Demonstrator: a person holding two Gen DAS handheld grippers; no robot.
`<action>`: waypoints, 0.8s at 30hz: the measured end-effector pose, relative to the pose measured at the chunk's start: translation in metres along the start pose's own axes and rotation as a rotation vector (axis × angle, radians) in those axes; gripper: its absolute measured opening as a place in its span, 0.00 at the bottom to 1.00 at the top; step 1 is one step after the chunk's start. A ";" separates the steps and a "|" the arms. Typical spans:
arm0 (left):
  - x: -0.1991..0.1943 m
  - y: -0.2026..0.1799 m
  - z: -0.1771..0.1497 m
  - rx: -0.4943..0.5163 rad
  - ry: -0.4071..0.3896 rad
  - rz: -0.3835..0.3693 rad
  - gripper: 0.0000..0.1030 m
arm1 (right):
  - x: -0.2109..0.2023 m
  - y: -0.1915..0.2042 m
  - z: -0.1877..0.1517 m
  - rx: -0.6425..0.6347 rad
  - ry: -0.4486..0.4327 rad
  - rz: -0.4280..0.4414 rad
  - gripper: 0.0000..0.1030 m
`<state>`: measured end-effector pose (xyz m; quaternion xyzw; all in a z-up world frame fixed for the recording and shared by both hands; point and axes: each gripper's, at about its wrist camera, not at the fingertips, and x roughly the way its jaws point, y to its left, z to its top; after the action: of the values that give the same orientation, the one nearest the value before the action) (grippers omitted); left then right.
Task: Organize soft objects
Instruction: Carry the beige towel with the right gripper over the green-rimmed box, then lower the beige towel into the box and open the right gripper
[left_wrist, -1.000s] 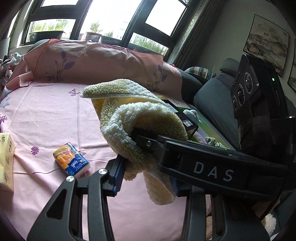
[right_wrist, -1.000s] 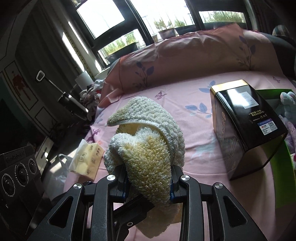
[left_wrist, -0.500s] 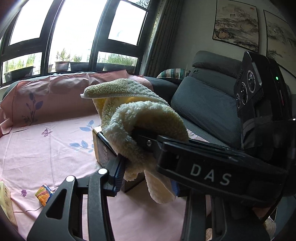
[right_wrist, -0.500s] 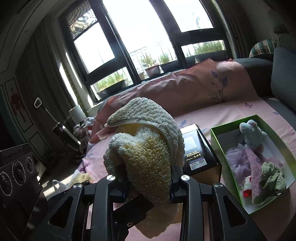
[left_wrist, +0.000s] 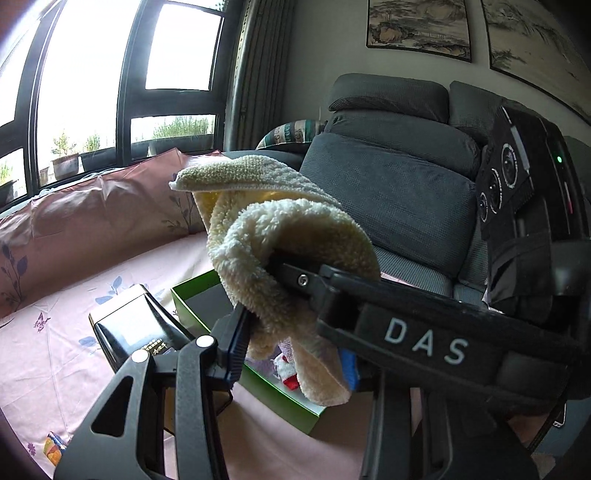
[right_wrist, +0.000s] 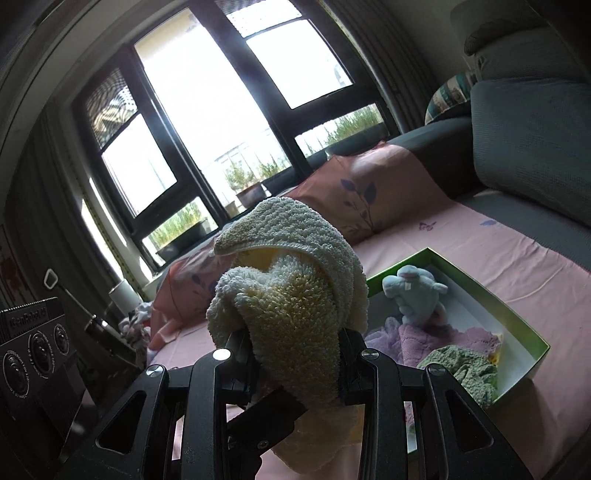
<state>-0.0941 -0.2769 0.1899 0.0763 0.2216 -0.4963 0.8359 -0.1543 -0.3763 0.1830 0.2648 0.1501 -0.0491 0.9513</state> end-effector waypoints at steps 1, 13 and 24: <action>0.007 -0.003 0.002 0.009 0.012 0.007 0.38 | 0.001 -0.008 0.001 0.020 -0.004 0.000 0.33; 0.080 -0.021 0.003 0.059 0.118 0.020 0.38 | 0.025 -0.080 0.004 0.201 0.003 -0.055 0.34; 0.127 -0.026 -0.005 0.047 0.210 0.041 0.38 | 0.037 -0.119 -0.005 0.339 0.020 -0.146 0.34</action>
<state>-0.0666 -0.3892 0.1311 0.1518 0.2946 -0.4735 0.8160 -0.1408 -0.4762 0.1086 0.4099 0.1682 -0.1401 0.8854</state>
